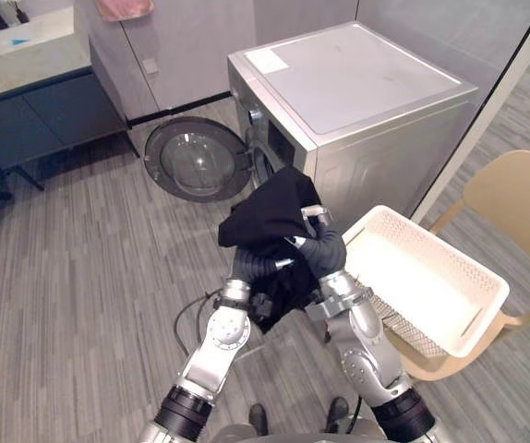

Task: Pick up the laundry basket with both hands and put the clothes into the washing machine.

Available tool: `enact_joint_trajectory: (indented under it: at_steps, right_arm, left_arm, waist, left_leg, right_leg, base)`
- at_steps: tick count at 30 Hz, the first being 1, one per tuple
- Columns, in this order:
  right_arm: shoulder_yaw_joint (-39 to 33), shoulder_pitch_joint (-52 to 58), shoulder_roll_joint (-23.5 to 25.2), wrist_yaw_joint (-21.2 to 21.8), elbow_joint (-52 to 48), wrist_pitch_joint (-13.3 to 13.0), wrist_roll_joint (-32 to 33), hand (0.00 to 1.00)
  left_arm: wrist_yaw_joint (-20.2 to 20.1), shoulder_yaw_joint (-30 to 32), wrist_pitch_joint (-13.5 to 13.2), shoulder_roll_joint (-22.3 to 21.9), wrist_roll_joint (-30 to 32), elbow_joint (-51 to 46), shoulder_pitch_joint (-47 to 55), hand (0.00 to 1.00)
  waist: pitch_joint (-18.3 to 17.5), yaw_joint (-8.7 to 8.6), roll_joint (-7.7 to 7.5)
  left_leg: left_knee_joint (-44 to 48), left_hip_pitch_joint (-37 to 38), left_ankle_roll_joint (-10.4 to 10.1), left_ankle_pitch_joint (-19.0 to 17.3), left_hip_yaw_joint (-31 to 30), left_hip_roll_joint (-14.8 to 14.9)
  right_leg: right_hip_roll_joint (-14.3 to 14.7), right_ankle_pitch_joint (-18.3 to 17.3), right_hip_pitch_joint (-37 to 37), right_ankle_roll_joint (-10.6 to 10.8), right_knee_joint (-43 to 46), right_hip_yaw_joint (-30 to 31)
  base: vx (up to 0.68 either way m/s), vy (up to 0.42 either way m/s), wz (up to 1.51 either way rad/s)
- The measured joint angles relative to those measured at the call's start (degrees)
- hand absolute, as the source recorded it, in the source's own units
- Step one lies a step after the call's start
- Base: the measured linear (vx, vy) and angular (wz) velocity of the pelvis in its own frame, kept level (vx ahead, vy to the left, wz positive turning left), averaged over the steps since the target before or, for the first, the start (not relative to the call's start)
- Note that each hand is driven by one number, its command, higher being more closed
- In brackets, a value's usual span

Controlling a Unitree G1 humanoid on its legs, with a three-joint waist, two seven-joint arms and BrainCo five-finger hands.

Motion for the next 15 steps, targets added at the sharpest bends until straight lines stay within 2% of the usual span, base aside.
enact_joint_trajectory:
  at_steps: [3,6,7,9,15]
  right_arm:
    - [3.8,0.0,0.0,1.0,1.5,0.3,4.0,1.00]
    - [4.2,0.0,-0.7,1.1,1.6,0.8,6.8,1.00]
    - [4.5,0.0,-1.7,1.7,1.6,0.9,7.2,0.00]
    - [5.3,0.1,-3.1,2.4,1.5,0.9,7.3,0.00]
    - [5.8,1.2,-2.8,3.5,1.5,0.6,7.0,0.00]
  left_arm:
    - [0.7,-0.2,0.6,0.3,0.3,1.7,-1.0,1.00]
    - [0.9,-1.4,1.3,1.1,0.3,2.3,-1.9,1.00]
    - [1.0,-2.0,1.3,2.0,0.3,2.3,-1.9,1.00]
    - [1.0,-2.2,1.3,2.8,0.3,2.3,-1.9,1.00]
    - [0.6,-0.4,1.4,2.2,0.1,2.4,-1.1,1.00]
  waist:
    - [-0.6,0.00,-0.46]
    - [-0.9,-0.11,-0.79]
    - [-1.2,-0.14,-1.02]
    - [-1.5,-0.04,-1.59]
    - [-1.9,-0.06,-1.99]
  left_leg:
    - [-0.4,0.0,0.3,0.4,0.3,0.0]
    - [-1.7,0.4,0.2,1.3,-0.1,-0.1]
    - [-1.7,0.5,0.2,1.3,-0.3,0.0]
    - [-1.9,0.4,0.1,1.3,-0.3,0.2]
    - [-3.2,1.8,-0.4,1.7,-0.4,0.9]
  right_leg:
    - [0.5,1.8,0.7,-0.1,-2.5,0.4]
    - [0.9,3.0,2.1,-0.1,-4.8,0.3]
    - [1.1,3.3,2.6,-0.2,-5.5,0.3]
    - [1.5,4.1,2.9,-0.5,-6.8,0.4]
    - [2.7,4.3,4.4,-0.8,-8.3,0.2]
  base:
    - [-0.04,0.031,-0.07]
    - [-0.06,0.021,0.03]
    - [-0.05,0.018,0.05]
    - [0.00,0.000,0.00]
    - [0.00,0.000,0.00]
